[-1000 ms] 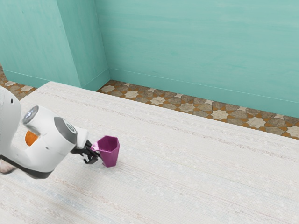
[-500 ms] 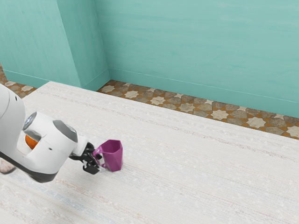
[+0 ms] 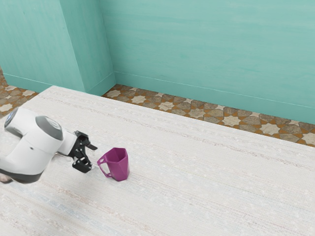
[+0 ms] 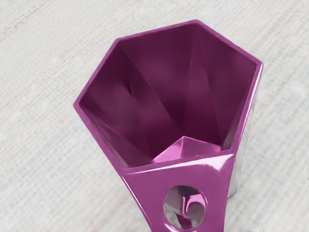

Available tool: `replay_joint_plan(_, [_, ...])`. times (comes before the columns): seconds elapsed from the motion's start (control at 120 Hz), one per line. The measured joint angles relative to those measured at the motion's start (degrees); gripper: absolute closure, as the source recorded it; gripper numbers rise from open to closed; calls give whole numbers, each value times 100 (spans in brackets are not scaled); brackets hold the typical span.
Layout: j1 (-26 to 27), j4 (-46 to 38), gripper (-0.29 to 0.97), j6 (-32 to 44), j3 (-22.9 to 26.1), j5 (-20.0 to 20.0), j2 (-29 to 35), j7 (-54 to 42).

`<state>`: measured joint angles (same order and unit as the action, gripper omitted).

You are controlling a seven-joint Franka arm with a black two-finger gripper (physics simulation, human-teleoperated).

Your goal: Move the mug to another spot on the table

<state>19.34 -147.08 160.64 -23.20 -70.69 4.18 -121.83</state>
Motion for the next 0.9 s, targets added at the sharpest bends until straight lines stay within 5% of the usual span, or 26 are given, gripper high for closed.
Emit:
replay_joint_plan(0.1, [23,-9,4,-36,-1,1353,366,413])
replay_joint_plan(0.217, [-100,200,3,-483,-7,3787,824,1389])
replay_joint_plan(0.292, [-115,908,3,-1077,-3,5031,912,2117])
replay_joint_plan(0.367, [-103,2376,3,-1943,41,5801,383,2857])
replay_joint_plan(0.483, [-585,4714,2,-3426,771,6372,-701,4168])
replay_joint_plan(0.65, [-1108,6384,2,-5097,1415,6605,-1531,6018])
replay_joint_plan(0.9, [-1219,6913,2,-6504,1379,6689,-1864,8123])
